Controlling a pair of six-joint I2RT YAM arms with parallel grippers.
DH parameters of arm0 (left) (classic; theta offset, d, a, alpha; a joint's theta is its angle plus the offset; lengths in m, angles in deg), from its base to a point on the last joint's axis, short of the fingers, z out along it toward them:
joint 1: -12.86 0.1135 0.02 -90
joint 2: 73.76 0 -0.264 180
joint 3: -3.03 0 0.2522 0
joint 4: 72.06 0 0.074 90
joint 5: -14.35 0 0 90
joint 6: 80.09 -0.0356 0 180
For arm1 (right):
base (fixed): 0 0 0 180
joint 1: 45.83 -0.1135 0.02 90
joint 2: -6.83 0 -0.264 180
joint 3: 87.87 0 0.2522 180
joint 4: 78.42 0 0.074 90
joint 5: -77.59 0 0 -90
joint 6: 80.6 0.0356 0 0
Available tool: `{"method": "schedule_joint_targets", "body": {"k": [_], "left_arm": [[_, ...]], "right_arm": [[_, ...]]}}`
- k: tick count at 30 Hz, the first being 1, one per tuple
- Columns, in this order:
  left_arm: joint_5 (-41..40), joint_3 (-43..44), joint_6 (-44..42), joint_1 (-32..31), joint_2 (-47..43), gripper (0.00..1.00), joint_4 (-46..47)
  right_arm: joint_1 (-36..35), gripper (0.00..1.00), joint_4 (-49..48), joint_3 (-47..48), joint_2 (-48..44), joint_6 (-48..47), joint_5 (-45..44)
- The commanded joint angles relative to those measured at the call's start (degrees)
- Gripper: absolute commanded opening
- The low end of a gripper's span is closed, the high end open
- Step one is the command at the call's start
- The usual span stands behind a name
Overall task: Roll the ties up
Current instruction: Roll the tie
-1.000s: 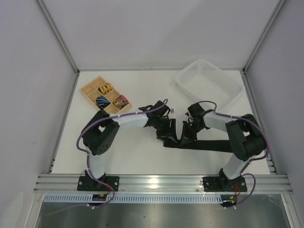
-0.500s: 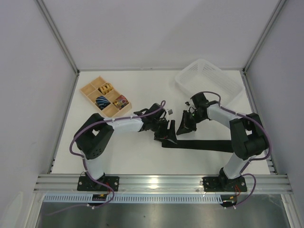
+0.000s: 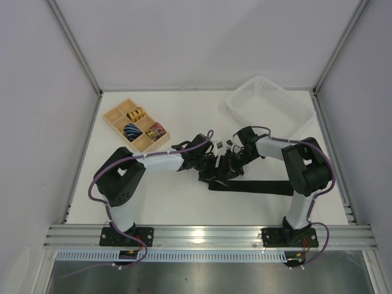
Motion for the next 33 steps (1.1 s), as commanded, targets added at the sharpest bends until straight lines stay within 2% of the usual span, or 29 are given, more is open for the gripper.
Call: {"method": "schedule_joint_targets", "body": {"k": [1, 4, 11, 16, 19, 22, 24, 28, 33], "left_arm": [[-1.92, -1.12, -2.03, -0.26, -1.62, 0.74, -0.21], [-2.10, -0.77, -2.56, -0.25, -1.97, 0.74, -0.99], [-0.96, 0.02, -3.00, 0.09, -4.15, 0.79, -1.61], [2.03, 1.25, -3.96, 1.41, -7.24, 0.83, -2.49], [1.95, 2.14, -4.32, 2.29, -8.38, 0.82, -5.65], [2.38, -1.37, -3.88, 4.13, -11.63, 0.81, -6.88], [5.53, -5.23, -3.62, 5.98, -12.77, 0.81, -6.01], [7.74, -10.15, -3.00, 7.56, -11.99, 0.81, -6.10], [8.89, -11.84, 2.87, 7.74, -11.99, 0.81, -2.85]], "right_arm": [[0.25, 0.00, -0.05, -0.88, 1.14, -1.45, 0.09], [1.13, 0.00, 1.09, -1.24, 0.97, -3.03, -4.74], [1.05, 0.00, 1.97, -1.85, 0.96, -5.05, -9.14], [-0.27, 0.00, -1.27, -3.61, 0.00, -4.00, -8.27], [-1.67, 0.00, -2.42, -4.13, -0.09, -3.30, -8.79], [-2.29, 0.00, -3.56, -5.01, -1.22, -2.68, -9.15], [-2.38, 0.00, -4.53, -5.45, -2.20, -2.24, -9.50], [-2.64, 0.00, -4.71, -5.19, -4.04, -2.33, -9.76], [-2.64, 0.00, -4.97, -4.93, -4.75, -2.51, -9.76]]}}
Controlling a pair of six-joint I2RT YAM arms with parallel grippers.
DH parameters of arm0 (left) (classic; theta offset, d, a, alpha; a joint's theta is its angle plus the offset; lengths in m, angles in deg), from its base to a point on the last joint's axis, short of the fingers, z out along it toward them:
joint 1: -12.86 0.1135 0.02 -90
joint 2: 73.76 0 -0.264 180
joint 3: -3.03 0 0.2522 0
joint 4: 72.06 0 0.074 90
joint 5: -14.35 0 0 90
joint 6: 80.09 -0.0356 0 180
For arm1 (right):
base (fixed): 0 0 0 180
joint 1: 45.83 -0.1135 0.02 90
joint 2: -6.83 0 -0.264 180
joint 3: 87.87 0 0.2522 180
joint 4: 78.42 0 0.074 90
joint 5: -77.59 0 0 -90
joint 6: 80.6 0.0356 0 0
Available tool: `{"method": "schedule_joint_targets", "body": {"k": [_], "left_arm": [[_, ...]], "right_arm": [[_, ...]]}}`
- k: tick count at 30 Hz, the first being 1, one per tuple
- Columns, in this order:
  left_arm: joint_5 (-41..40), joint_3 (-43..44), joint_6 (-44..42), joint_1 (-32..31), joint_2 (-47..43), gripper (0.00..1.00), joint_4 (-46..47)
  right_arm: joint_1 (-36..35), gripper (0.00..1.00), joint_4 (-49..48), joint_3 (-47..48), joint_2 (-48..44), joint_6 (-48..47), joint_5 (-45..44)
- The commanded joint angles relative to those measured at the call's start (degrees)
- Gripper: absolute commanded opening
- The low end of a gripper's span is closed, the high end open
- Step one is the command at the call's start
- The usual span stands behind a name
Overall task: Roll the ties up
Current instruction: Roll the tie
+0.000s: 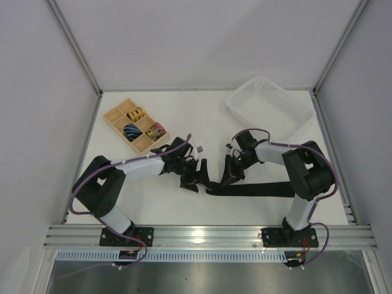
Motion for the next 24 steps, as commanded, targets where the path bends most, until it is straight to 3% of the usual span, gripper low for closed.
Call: {"method": "schedule_joint_targets", "body": {"k": [1, 8, 18, 24], "left_arm": [[2.97, -0.04, 4.90, 0.03, 0.03, 0.81, 2.33], [1.30, 0.49, 14.39, 0.29, 3.37, 0.82, 2.51], [-1.16, -1.00, 28.62, 0.29, 6.54, 0.76, 6.11], [-3.45, -1.44, 31.18, 0.03, 7.24, 0.72, 5.76]], "right_arm": [[-0.31, 0.00, -1.59, -0.06, -2.10, -0.56, -1.59], [-0.66, 0.00, -1.59, -0.49, -2.46, -1.18, -1.94], [-1.18, 0.00, -2.20, -0.76, -2.72, -1.09, -2.20], [-1.36, 0.00, -2.64, -1.19, -3.07, -0.91, -2.29]]}}
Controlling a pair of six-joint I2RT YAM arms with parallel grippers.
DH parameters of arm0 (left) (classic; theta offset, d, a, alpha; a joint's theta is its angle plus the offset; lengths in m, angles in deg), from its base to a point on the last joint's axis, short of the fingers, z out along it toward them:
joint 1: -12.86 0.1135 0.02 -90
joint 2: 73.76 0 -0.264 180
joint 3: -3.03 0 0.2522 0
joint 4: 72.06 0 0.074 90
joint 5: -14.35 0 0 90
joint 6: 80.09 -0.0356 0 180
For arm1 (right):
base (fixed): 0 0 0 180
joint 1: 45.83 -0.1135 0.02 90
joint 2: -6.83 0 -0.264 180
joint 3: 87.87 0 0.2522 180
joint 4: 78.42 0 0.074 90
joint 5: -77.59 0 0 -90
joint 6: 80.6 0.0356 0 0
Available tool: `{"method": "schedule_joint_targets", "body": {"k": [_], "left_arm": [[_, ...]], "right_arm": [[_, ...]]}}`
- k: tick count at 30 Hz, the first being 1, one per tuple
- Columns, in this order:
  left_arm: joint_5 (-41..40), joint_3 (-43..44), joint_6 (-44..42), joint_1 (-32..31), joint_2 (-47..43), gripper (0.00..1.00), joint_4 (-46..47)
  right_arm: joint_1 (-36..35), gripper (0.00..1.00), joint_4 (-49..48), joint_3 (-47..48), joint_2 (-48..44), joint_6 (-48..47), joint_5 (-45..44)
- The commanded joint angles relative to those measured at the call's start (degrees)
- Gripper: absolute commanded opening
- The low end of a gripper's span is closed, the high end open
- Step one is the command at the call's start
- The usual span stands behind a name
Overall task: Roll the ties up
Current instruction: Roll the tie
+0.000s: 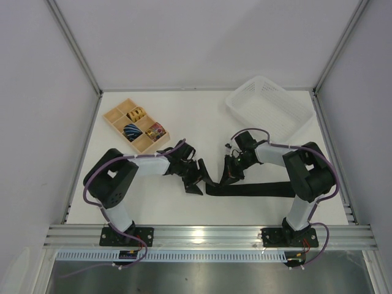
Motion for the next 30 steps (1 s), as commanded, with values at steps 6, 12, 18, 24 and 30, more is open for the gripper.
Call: {"method": "schedule_joint_targets", "body": {"k": [6, 12, 18, 24, 30], "left_arm": [[-1.20, -1.47, 8.31, -0.41, 1.13, 0.63, 3.45], [0.91, -0.24, 9.02, -2.08, 3.76, 0.56, 6.35], [2.32, -0.41, 8.93, -2.61, 4.47, 0.46, 8.64], [-0.57, -1.30, 6.58, -2.35, 2.63, 0.00, 7.26], [-16.30, 8.37, -12.23, -1.99, 1.05, 0.00, -13.22]], "right_arm": [[-0.44, 0.00, -1.90, -1.24, -1.96, -0.34, -0.67], [-0.71, 0.00, -2.08, -1.16, -1.69, -0.34, -0.85], [-0.88, 0.00, -1.99, -0.98, -1.34, -0.34, -0.94], [-1.15, 0.00, -1.12, -0.19, -1.78, -0.17, -1.29], [-1.32, 0.00, 3.11, 2.62, -5.38, 0.88, -5.59]]}}
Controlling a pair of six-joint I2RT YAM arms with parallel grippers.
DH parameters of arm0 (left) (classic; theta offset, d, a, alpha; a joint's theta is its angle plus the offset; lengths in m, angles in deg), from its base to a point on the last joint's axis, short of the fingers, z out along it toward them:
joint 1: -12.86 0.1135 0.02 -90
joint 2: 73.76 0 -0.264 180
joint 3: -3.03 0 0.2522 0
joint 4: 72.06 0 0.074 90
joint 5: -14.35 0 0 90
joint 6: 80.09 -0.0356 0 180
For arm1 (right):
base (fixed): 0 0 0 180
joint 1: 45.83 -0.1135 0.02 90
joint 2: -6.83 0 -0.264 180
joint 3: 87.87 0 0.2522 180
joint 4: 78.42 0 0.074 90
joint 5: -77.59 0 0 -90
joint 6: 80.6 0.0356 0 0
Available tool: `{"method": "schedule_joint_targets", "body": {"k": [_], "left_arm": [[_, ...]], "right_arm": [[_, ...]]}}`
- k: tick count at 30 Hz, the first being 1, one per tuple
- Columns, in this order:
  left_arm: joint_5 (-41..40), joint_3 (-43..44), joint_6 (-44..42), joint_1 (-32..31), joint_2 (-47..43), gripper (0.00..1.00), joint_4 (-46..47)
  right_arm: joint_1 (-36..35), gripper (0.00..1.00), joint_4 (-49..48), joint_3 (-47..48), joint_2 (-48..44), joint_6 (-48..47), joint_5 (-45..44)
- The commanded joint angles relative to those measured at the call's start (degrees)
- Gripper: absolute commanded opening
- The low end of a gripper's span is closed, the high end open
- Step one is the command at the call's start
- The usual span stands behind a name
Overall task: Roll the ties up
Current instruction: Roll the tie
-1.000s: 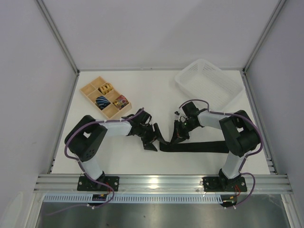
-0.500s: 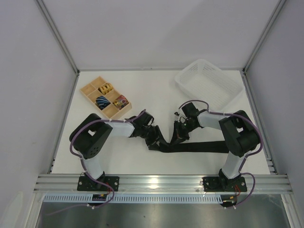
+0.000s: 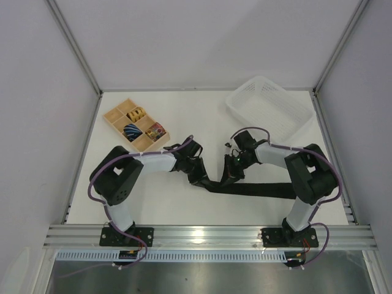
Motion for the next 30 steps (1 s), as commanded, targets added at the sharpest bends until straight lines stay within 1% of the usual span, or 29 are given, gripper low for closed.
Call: {"method": "schedule_joint_targets", "body": {"k": [1, 6, 8, 11, 16, 22, 26, 30], "left_arm": [[-15.62, 3.89, -13.55, 0.41, -3.35, 0.01, -12.56], [-20.39, 2.14, -16.47, 0.41, -7.66, 0.01, -13.09], [-21.45, 2.40, -16.56, 0.41, -6.96, 0.00, -13.79], [-21.37, 3.28, -15.86, 0.41, -5.82, 0.01, -14.67], [-21.02, 5.91, -13.84, 0.41, -4.06, 0.00, -16.17], [-20.66, 9.25, -13.57, 0.15, -2.48, 0.00, -18.01], [-21.10, 11.62, -14.36, -0.99, -2.13, 0.00, -20.03], [-21.01, 15.83, -15.68, -2.75, -0.37, 0.00, -21.88]], "right_arm": [[-0.51, 0.00, 2.24, 2.25, -4.75, 1.15, -3.17], [-2.79, 0.00, -4.09, -0.38, -5.72, 6.77, -1.76], [-3.85, 0.00, -7.50, -0.39, -5.28, 9.32, -2.46], [-5.70, 0.00, -9.98, 0.75, -3.52, 11.69, -3.69], [-7.45, 0.00, -10.86, 4.44, 0.95, 11.53, -5.72], [-7.81, 0.00, -11.83, 5.94, 4.56, 10.38, -7.56], [-7.72, 0.00, -12.09, 7.00, 6.76, 10.03, -7.04], [-7.63, 0.00, -12.71, 8.57, 7.90, 10.29, -5.54]]}}
